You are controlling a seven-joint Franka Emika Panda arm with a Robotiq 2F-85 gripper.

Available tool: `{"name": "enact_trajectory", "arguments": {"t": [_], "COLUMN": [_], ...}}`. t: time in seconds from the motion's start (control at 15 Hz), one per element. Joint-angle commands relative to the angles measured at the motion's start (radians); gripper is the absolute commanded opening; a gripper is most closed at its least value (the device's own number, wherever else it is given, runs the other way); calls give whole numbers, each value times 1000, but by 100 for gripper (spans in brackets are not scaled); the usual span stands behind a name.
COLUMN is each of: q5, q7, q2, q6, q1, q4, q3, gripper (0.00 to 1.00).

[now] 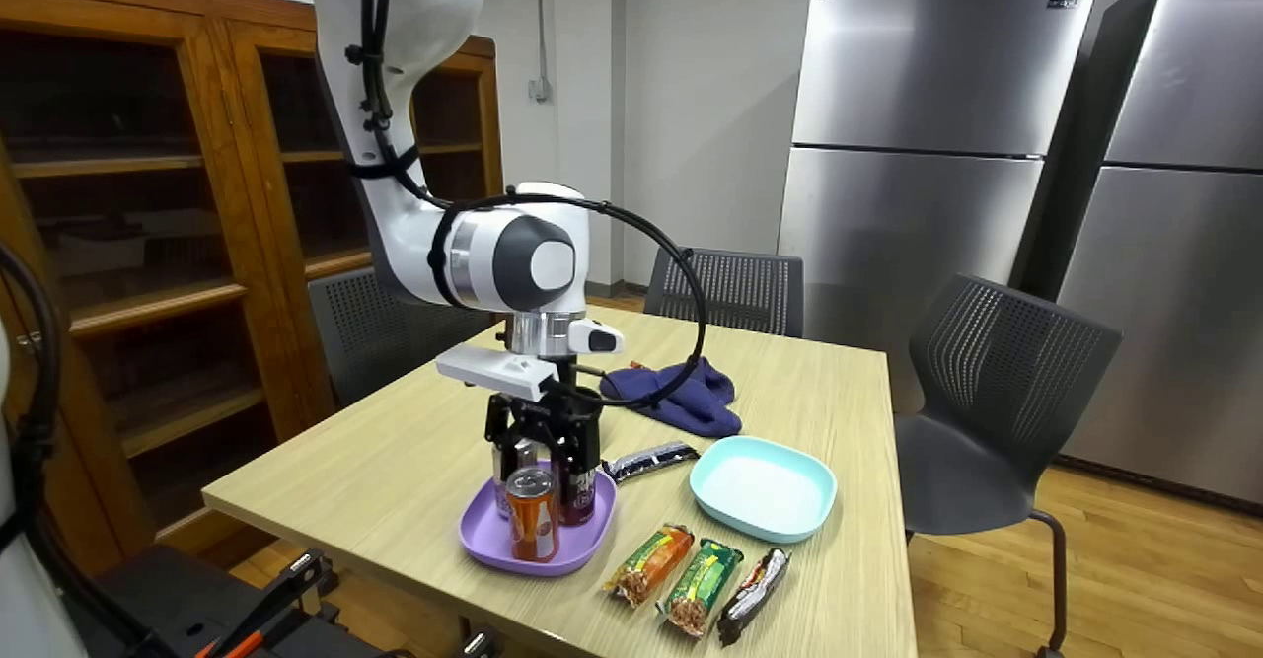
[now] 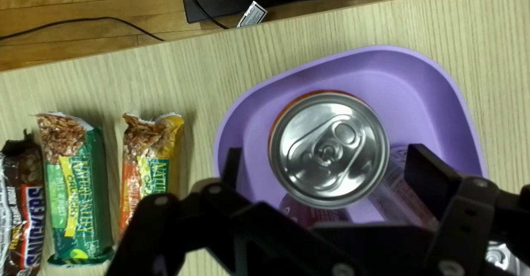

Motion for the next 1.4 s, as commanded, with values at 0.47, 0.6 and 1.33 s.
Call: {"name": "enact_trajectory", "arguments": {"t": [0.47,0.6,1.33], "q5": [32,51,177], "q7": [-39,-44,-12], "q2": [-196,-235,-250], "q6": [-17,-15,-37], "q1": [-27,-36,-98], "q4": [-88,-97,2], "q3": [14,13,-29], "gripper": [100,100,100]}}
